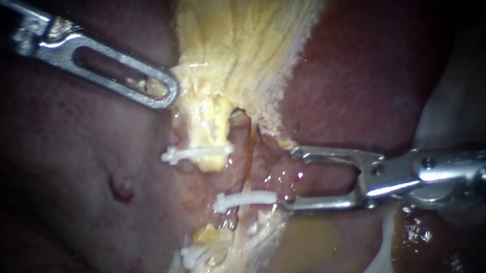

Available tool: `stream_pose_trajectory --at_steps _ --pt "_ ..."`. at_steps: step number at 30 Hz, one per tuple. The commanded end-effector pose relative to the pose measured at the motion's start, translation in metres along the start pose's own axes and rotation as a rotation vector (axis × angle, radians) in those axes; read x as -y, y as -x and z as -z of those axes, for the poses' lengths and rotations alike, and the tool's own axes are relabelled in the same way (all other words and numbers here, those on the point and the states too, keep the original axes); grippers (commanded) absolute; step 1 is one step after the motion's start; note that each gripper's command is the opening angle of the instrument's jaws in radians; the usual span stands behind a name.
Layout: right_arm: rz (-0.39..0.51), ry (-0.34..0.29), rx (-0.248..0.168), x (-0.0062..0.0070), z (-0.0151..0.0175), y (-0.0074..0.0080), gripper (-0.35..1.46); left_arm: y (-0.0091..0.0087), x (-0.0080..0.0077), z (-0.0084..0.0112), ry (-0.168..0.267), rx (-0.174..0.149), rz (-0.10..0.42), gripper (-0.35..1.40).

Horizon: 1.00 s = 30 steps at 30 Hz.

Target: Going back first clip right tube

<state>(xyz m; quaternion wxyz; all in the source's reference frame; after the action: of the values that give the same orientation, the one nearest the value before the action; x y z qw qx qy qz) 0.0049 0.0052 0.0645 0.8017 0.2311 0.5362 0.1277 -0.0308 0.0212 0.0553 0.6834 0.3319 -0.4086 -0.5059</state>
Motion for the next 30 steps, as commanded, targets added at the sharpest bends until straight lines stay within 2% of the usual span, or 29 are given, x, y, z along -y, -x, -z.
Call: stream_pose_trajectory --at_steps 1,8,16,23,30 --pt "0.005 0.005 0.001 -0.0001 0.0005 -0.0003 0.5 0.0 0.0 0.0 0.0 0.0 0.0 -0.35" --pt "0.013 0.008 0.004 -0.0004 0.002 -0.0009 0.5 -0.0005 -0.0004 -0.0008 0.004 0.003 -0.004 -0.35" --pt "0.013 0.002 0.0 -0.0003 0.002 -0.0009 0.5 -0.0009 -0.0014 -0.0036 0.011 0.008 -0.009 -0.35" --pt "0.014 -0.005 0.0 -0.0001 0.0021 -0.001 0.5 -0.0013 -0.0026 -0.0071 0.009 -0.011 -0.015 -0.35" --pt "0.014 -0.005 0.0 -0.0001 0.002 -0.001 0.5 -0.0017 -0.0043 -0.008 0.018 -0.028 -0.023 -0.35"
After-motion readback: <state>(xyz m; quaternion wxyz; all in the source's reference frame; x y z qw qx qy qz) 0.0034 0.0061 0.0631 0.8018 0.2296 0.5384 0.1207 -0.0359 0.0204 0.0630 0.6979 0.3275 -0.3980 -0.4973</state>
